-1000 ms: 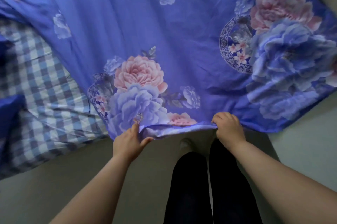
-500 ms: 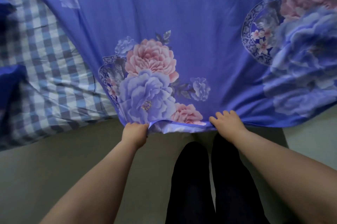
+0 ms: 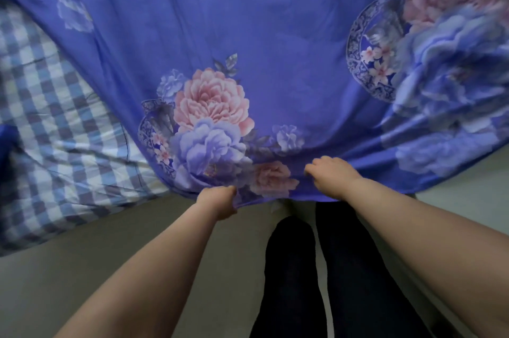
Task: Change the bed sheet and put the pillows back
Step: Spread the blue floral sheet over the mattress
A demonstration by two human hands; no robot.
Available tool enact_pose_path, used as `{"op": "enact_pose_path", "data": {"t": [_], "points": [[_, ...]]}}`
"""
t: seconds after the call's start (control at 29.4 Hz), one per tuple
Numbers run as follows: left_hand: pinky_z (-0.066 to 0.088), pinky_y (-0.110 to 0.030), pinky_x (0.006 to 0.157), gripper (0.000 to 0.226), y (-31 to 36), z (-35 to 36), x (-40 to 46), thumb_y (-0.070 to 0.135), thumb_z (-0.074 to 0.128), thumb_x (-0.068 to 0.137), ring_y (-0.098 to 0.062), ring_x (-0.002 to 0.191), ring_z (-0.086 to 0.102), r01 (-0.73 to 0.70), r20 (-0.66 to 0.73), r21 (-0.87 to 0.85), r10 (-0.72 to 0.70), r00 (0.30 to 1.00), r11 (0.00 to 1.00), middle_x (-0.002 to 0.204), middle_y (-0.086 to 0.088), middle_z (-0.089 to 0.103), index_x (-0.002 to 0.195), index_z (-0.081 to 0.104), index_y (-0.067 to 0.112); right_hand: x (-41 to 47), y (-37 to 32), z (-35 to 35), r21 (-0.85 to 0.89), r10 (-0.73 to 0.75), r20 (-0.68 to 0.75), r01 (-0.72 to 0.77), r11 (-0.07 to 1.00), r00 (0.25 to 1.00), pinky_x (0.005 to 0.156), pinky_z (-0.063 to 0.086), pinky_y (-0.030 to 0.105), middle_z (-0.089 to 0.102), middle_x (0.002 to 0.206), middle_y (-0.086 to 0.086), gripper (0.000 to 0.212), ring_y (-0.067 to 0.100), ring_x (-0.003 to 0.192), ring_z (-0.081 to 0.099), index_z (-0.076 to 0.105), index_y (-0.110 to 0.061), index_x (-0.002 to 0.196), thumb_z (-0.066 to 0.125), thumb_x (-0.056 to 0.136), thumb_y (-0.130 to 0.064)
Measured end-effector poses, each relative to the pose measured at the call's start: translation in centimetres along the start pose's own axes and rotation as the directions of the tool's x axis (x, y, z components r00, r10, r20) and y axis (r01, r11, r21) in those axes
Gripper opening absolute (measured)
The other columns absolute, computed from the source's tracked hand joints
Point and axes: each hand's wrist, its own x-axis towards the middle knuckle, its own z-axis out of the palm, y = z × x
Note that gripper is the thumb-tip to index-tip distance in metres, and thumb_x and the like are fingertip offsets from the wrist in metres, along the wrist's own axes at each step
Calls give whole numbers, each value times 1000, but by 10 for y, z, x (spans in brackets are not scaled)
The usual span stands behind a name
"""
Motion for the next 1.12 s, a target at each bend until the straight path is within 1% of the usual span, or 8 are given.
{"op": "enact_pose_path", "data": {"t": [0.17,0.27,0.54,0.71,0.85,0.99,1.05,1.12], "points": [[43,-32,72,25,51,-98,31,22,42,93,-29,98,62,-118,-310,-129,73,948,985,111,-6,65,112,58,24,14,52,-55,416,193,-287,-59,908,938,76,43,38,59,108,5,20,29,104,54,59,-19,105,47,90,-15],[43,-36,84,26,85,-179,56,27,46,95,-31,109,54,-149,-442,-159,64,894,976,118,-7,59,118,55,20,29,110,-96,603,375,-382,-80,794,845,85,45,42,59,111,10,25,31,107,54,62,-14,106,50,85,-7],[37,-39,97,42,183,-324,113,33,54,91,-27,129,35,-177,-527,18,160,834,984,137,-2,44,131,47,20,25,239,-122,751,761,-102,-452,481,640,107,29,41,26,150,11,57,36,133,29,42,-18,139,61,85,-21],[24,-38,109,55,252,-394,145,42,55,89,-22,141,23,-257,-608,216,335,720,942,152,-1,31,138,43,20,-9,292,-110,833,929,-237,-432,344,284,98,38,49,47,137,18,34,41,121,44,60,-4,118,60,86,-17],[16,-36,113,53,312,-456,174,45,48,93,-20,146,16,-331,-703,335,467,536,882,156,-1,25,138,45,18,-29,334,-107,884,936,-346,-354,305,-58,90,40,46,59,123,21,28,40,111,55,63,1,111,49,93,-15],[11,-37,117,51,367,-504,198,41,41,96,-18,147,12,-373,-676,404,548,493,835,157,0,24,142,38,19,-34,358,-99,889,987,-87,-437,139,137,98,35,52,46,138,23,61,42,123,44,39,-5,140,62,85,-22],[18,-39,114,47,385,-521,210,36,35,98,-20,144,20,-381,-614,396,550,567,835,152,-4,33,143,35,20,-34,362,-96,839,971,-6,-527,136,240,96,35,52,46,137,24,69,42,123,45,34,-9,142,66,83,-25],[33,-40,101,45,398,-536,220,31,35,98,-28,130,43,-355,-518,391,522,678,849,138,-12,50,142,34,23,-33,366,-95,808,966,-4,-568,156,259,91,39,50,54,126,24,48,42,116,49,50,-10,129,63,85,-25]]}}
